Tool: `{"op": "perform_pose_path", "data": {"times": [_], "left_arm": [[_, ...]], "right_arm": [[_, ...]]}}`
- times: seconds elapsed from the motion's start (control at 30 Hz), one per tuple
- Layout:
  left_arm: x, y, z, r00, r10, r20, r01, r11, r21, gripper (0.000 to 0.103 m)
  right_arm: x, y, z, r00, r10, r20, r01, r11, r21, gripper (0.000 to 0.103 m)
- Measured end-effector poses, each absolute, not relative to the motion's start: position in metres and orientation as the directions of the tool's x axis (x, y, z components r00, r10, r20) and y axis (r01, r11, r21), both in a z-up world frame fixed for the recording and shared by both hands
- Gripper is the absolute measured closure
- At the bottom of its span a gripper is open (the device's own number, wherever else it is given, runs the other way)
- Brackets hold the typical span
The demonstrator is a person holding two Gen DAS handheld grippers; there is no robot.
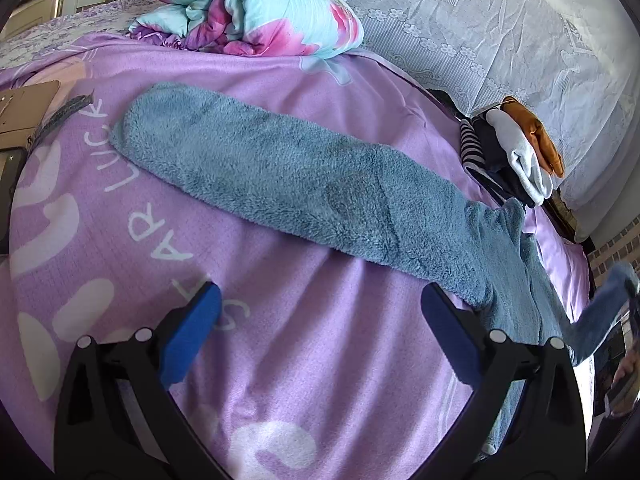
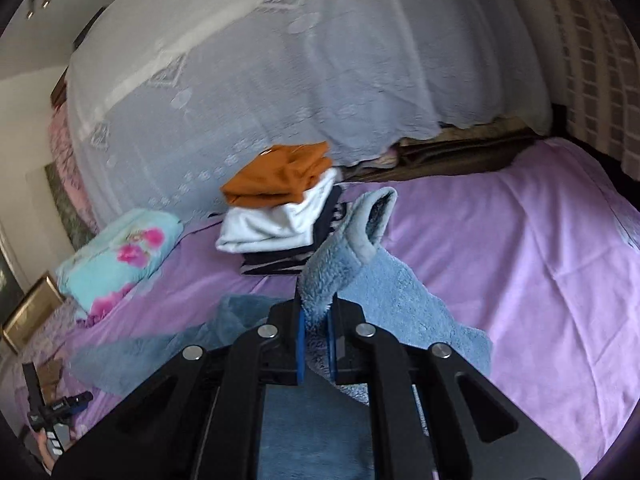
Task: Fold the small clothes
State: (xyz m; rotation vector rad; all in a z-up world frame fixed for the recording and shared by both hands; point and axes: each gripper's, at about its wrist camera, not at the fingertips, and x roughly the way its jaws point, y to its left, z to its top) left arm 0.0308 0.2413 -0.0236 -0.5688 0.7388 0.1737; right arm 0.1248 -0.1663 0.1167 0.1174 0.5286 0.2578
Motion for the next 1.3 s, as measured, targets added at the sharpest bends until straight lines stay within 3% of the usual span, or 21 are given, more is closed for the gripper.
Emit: {"op": "perform_pose_path", "data": {"times": [0.23, 0.43, 0.5, 0.57, 0.7, 0.8, 0.87, 0.93, 1.0, 1.3], "left_arm": [[0.03, 0.24, -0.023, 0.733, -0.045, -0.679, -0.345, 0.836, -0.427, 0.002], [0.03, 0.24, -0.025, 0.729, -0.042, -0.684, -0.345, 0.84, -0.419, 0.002], [0.03, 0.24, -0.025, 0.727, -0.041, -0.685, -0.345, 0.841, -0.417, 0.002], [0.031, 0.24, -0.025, 0.724, -0.038, -0.689, -0.347, 0.844, -0.41, 0.002], [0.032, 0.239, -0.026, 0.718, -0.029, -0.696, -0.348, 0.851, -0.394, 0.002], [0.032, 0.24, -0.026, 0.719, -0.031, -0.694, -0.346, 0.85, -0.397, 0.002], [0.032, 0.24, -0.026, 0.72, -0.033, -0.693, -0.345, 0.85, -0.398, 0.002], [0.032, 0.24, -0.026, 0.719, -0.032, -0.694, -0.345, 0.85, -0.397, 0.002], [0.032, 0.24, -0.026, 0.718, -0.031, -0.695, -0.345, 0.851, -0.395, 0.002], [0.034, 0.239, -0.026, 0.711, -0.021, -0.703, -0.347, 0.859, -0.376, 0.002]], "right_arm": [[0.135, -0.043, 0.039, 0.698, 0.342, -0.629, -0.41, 0.911, 0.04, 0.095], [0.141, -0.011, -0.017, 0.6, 0.277, -0.751, -0.46, 0.887, -0.041, 0.094], [0.142, -0.01, -0.019, 0.575, 0.283, -0.768, -0.475, 0.88, -0.032, 0.09], [0.138, -0.014, -0.014, 0.547, 0.331, -0.769, -0.5, 0.866, 0.017, 0.074], [0.109, -0.048, 0.025, 0.589, 0.449, -0.671, -0.507, 0.853, 0.125, 0.071], [0.082, -0.098, 0.044, 0.667, 0.389, -0.635, -0.435, 0.896, 0.092, 0.07], [0.061, -0.134, 0.046, 0.723, 0.269, -0.636, -0.347, 0.938, 0.002, 0.068], [0.042, -0.169, 0.037, 0.752, 0.105, -0.651, -0.239, 0.963, -0.121, 0.051], [0.034, -0.19, 0.025, 0.734, 0.014, -0.679, -0.188, 0.965, -0.183, 0.051], [0.083, -0.211, -0.001, 0.67, 0.029, -0.742, -0.146, 0.985, -0.094, 0.051]]}}
